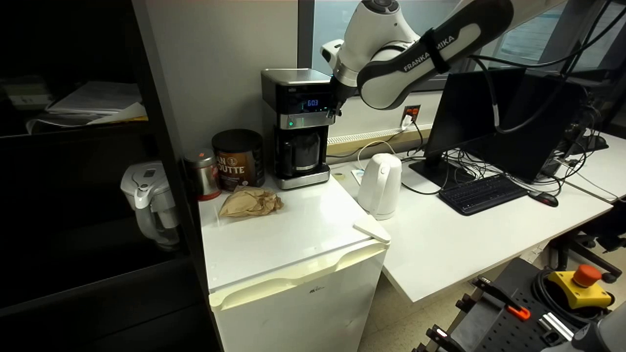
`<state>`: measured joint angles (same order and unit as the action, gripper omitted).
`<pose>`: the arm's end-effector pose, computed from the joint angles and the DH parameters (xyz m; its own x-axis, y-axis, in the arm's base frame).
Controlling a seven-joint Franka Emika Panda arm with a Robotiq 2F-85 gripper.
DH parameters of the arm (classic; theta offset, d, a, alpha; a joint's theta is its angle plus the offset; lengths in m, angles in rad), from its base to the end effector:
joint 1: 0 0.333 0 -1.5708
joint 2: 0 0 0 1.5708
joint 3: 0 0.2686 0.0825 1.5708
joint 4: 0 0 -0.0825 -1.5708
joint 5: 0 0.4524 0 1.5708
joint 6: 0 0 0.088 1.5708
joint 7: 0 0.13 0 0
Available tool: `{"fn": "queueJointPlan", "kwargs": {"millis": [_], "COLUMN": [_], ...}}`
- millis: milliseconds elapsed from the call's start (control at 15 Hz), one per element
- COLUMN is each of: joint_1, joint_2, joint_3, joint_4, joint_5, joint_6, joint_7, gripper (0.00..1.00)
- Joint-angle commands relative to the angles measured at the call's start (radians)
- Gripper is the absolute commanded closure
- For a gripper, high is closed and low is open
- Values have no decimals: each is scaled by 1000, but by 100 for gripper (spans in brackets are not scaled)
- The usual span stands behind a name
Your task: Press a button on the coffee maker
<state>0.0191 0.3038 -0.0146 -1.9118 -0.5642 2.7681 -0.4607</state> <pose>0.7100 0.0219 0.2898 0.5376 0.8252 0.1732 0.6305 -0.5299 0.5672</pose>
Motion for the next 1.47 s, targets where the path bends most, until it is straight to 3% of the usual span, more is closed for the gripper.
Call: {"fn": "queueJointPlan", "kwargs": {"millis": [0,333,867,1400], "joint_1": [13,13,28,35], "joint_2": [32,6,-128,-307], "joint_3": [-12,-4,25,48], "joint_4": [45,11,-196,-395], "joint_5": [-41,-53,-125,-218], "joint_6": [36,38,106,96], "joint_7": [12,3,-14,3], "gripper": [100,100,100,100]}}
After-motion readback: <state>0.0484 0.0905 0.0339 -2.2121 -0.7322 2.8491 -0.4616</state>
